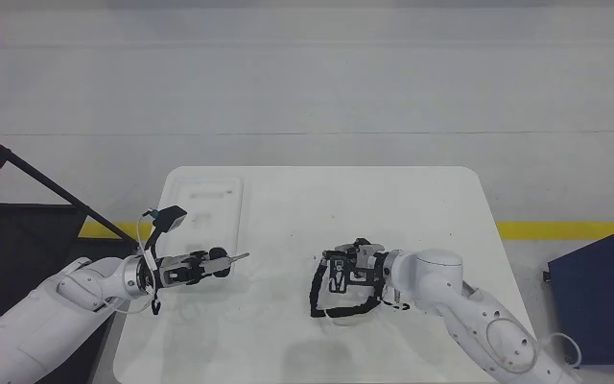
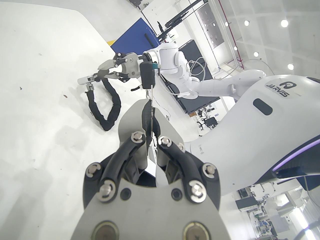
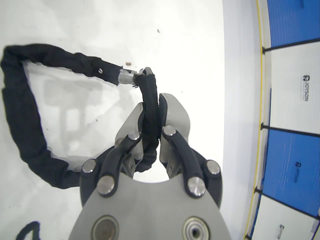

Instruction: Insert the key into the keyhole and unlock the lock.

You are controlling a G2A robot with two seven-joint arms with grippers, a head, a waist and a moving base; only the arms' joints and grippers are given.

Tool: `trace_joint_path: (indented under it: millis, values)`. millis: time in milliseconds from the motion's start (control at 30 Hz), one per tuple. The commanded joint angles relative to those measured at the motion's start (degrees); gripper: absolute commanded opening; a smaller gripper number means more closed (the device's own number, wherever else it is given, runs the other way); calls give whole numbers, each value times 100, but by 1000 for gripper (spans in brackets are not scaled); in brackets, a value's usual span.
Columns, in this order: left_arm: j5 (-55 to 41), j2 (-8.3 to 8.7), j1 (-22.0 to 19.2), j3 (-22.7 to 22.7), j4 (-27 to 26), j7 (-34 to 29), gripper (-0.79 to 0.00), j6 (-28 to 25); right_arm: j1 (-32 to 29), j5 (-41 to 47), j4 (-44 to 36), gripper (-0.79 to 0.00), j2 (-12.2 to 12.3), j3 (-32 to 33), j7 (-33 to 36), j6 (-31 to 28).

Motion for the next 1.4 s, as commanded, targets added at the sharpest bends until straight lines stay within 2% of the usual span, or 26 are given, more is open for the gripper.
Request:
trace_joint_path:
  millis: [0, 133, 267, 400, 633, 767, 1367]
  values:
    - [0, 0, 0, 0, 0, 0, -785, 0, -54, 208, -61, -785, 42, 86, -432, -476]
    - [0, 0, 0, 0, 0, 0, -785, 0, -89, 911, 44, -785, 151, 414, -1418, -1502]
    - [0, 0, 0, 0, 0, 0, -785, 0, -40, 1419, -5, -785, 356, 54, -2448, -1502]
    - [0, 0, 0, 0, 0, 0, -785, 0, 341, 1786, 200, -785, 656, -508, -3622, -1502]
    - [0, 0, 0, 0, 0, 0, -785, 0, 1205, 2276, 1106, -785, 1052, -1647, -6455, -1502]
    - [0, 0, 0, 0, 0, 0, -785, 0, 1589, 3322, 1310, -785, 1104, -2302, -6512, -1502]
    - [0, 0, 0, 0, 0, 0, -785, 0, 1589, 3322, 1310, -785, 1104, -2302, -6512, -1502]
